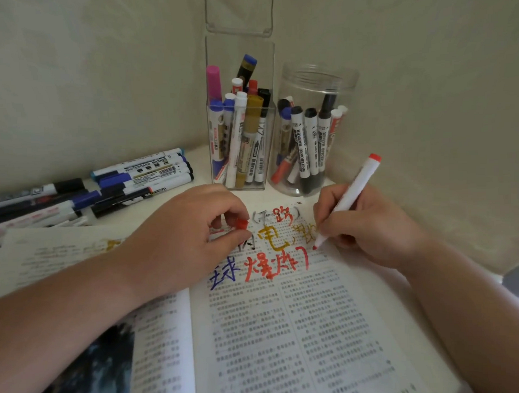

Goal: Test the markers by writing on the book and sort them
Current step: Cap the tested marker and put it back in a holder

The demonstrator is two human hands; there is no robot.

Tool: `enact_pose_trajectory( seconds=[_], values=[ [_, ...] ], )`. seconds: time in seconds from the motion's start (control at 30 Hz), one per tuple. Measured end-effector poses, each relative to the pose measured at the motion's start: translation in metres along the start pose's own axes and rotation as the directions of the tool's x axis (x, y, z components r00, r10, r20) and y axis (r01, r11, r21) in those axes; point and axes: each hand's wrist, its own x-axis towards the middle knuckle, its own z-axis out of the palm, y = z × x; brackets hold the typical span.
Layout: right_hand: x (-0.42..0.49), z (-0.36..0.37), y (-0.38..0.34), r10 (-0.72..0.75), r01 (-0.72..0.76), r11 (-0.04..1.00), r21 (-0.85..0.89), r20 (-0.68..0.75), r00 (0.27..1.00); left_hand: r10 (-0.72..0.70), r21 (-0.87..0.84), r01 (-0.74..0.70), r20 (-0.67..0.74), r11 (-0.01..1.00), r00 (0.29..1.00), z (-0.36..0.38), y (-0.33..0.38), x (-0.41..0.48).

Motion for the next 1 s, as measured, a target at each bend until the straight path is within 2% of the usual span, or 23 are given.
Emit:
enact_pose_trajectory(
  seconds=[0.13,0.27,0.6,0.77,1.0],
  values=[
    [0.002,0.001,0.003,-0.017,0.019,0.997,0.07,-0.035,0.999,-0.005,-0.018,0.005,-0.003,1.0,1.0,0.0,0.001,0.0],
    [0.0,0.002,0.001,-0.026,0.027,0.999,0.021,-0.052,0.998,-0.014,-0.011,0.014,-0.008,1.0,1.0,0.0,0.002,-0.001],
    [-0.022,-0.014,0.002,0.131,-0.141,0.988,-0.069,-0.134,0.982,0.012,-0.011,-0.012,0.012,1.0,1.0,0.001,-0.002,-0.002],
    [-0.021,-0.009,0.01,-0.002,-0.033,0.991,-0.129,-0.26,0.966,0.046,-0.001,-0.046,0.037,0.999,0.998,0.002,-0.004,-0.001],
    [-0.022,-0.005,0.007,-0.047,0.004,0.978,-0.209,-0.198,0.979,0.053,-0.015,-0.052,0.033,0.999,0.998,0.002,-0.004,0.0]
  ],
)
